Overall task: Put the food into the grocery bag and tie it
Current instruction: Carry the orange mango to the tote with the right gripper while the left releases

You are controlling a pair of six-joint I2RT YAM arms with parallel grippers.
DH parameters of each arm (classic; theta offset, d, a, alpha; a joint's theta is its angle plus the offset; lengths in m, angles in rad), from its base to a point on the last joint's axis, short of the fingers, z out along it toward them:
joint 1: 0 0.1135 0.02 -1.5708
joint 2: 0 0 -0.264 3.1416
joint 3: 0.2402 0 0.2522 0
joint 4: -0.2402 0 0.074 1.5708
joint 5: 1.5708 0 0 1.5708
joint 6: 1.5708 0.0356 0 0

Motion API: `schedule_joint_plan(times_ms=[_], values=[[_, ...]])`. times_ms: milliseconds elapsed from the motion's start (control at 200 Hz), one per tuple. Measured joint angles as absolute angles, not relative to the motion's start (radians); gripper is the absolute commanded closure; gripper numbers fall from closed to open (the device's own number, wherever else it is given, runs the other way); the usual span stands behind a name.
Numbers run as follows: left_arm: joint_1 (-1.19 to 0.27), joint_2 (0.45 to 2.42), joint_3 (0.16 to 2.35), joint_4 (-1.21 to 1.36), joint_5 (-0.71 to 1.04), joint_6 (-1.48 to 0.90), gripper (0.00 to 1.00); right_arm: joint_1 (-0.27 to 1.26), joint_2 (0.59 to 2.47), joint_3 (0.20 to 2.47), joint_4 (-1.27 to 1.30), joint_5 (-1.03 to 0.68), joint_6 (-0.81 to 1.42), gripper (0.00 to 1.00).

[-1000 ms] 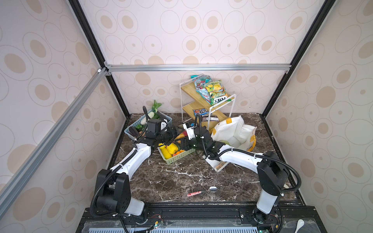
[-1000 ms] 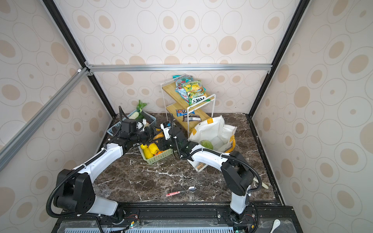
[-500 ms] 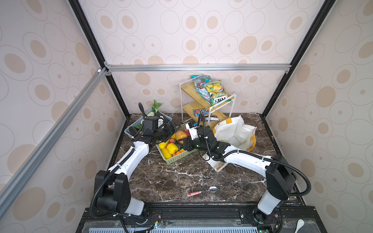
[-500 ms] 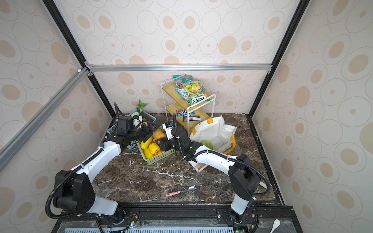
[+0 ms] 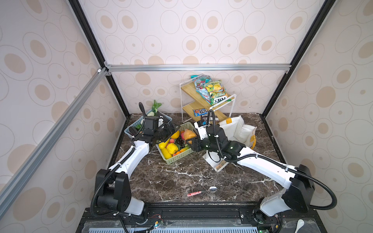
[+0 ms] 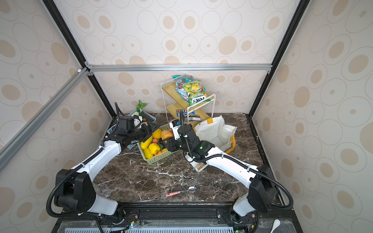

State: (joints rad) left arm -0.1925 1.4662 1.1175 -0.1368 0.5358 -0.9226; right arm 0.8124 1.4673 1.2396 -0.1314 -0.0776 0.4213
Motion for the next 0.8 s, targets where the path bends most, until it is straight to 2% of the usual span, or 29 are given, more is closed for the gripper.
schedule_joint_plan(times_ms=[480,800], values=[[-0.198,1.467,1.118,-0.137,0.531,-0.918,0.12,0.52,1.188,1.12,-0.326,-0.052,0.453,0.47],[-0.204,1.467,1.118,-0.136,0.528,-0.913,0.12,0.295,1.185,1.073,-0.383,-0.106,0.464,0.47]])
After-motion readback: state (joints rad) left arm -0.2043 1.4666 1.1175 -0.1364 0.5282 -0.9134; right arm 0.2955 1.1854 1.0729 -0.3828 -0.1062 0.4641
